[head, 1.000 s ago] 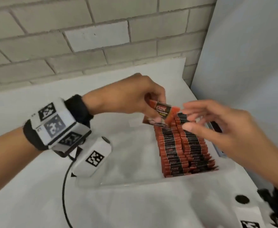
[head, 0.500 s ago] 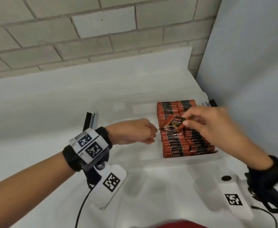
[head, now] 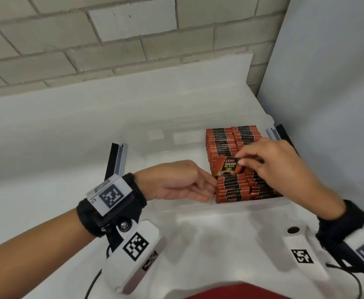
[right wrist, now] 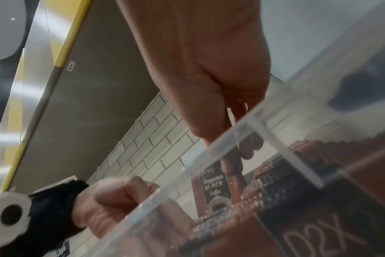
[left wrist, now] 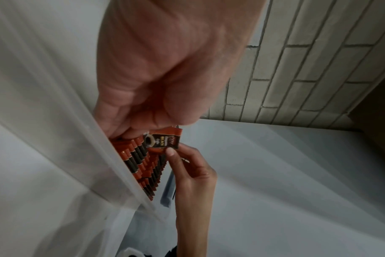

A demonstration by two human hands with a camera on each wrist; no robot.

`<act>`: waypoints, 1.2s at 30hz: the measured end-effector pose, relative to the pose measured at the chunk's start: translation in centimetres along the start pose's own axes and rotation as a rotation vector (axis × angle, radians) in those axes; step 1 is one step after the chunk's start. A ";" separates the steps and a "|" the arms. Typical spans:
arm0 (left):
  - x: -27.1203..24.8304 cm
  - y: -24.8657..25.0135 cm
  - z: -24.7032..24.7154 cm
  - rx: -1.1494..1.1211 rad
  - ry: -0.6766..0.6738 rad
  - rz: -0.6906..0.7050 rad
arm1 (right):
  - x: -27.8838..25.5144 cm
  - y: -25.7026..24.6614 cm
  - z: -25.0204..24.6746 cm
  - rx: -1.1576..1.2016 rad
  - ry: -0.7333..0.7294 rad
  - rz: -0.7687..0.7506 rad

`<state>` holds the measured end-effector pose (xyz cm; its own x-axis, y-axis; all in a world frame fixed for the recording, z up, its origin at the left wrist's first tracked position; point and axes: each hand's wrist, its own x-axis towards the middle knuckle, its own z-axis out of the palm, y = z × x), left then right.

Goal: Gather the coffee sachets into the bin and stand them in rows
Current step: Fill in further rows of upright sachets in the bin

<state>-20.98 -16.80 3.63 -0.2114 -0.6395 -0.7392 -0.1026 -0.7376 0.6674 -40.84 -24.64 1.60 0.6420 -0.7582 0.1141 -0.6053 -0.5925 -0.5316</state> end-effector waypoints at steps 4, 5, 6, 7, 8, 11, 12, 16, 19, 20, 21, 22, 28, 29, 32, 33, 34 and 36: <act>0.1 -0.1 0.0 -0.010 0.021 -0.021 | -0.3 0.4 1.3 -0.214 -0.119 -0.149; 0.1 -0.2 0.0 -0.010 0.034 -0.026 | -0.4 0.6 1.5 -0.237 -0.113 -0.180; 0.2 -0.3 -0.1 -0.013 0.052 -0.029 | -0.5 0.7 1.5 -0.243 -0.088 -0.201; 0.3 -0.4 -0.1 -0.020 0.074 -0.027 | -0.6 0.6 1.4 -0.240 -0.061 -0.213; 0.4 -0.5 -0.1 -0.032 0.092 -0.026 | -0.7 0.5 1.3 -0.229 -0.050 -0.217; 0.6 -0.5 0.4 -0.116 0.031 -0.045 | -1.1 0.2 1.2 -0.210 -0.043 -0.232; 0.6 -0.5 0.7 -0.146 -0.029 -0.042 | -1.2 0.2 1.2 -0.228 -0.034 -0.249; 0.9 -0.3 1.6 -0.223 -0.130 -0.018 | -1.3 0.4 1.4 -0.259 -0.134 -0.187; 0.7 -0.1 2.0 -0.215 -0.095 0.012 | -1.3 0.5 1.3 -0.249 -0.127 -0.165; 0.7 -0.1 2.1 -0.226 -0.099 0.019 | -1.3 0.4 1.4 -0.253 -0.127 -0.165; 0.7 0.0 2.2 -0.241 -0.109 0.019 | -1.2 0.4 1.5 -0.258 -0.143 -0.164; 0.7 0.0 2.2 -0.250 -0.114 0.015 | -1.2 0.4 1.5 -0.259 -0.160 -0.162; 0.9 0.6 2.1 -0.263 0.021 0.030 | -1.7 -0.9 1.1 -0.247 -0.185 -0.115; 1.0 0.6 2.1 -0.279 0.018 0.030 | -1.8 -1.3 1.1 -0.279 -0.256 -0.101; 1.2 0.7 2.1 -0.276 0.027 0.003 | -2.0 -1.9 0.9 -0.380 -0.441 -0.048; 1.1 0.7 2.0 -0.253 0.046 -0.008 | -2.0 -1.9 0.9 -0.383 -0.444 -0.038; 0.9 0.7 1.9 -0.239 0.059 -0.011 | -1.9 -2.0 0.8 -0.373 -0.429 -0.032; 0.8 0.6 1.9 -0.196 0.016 -0.011 | -1.9 -2.2 0.6 -0.350 -0.397 -0.035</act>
<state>-23.08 -17.36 3.57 -0.1961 -0.6331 -0.7488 0.0863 -0.7718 0.6300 -40.44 -21.79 2.05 0.7526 -0.6149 -0.2355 -0.6574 -0.7226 -0.2138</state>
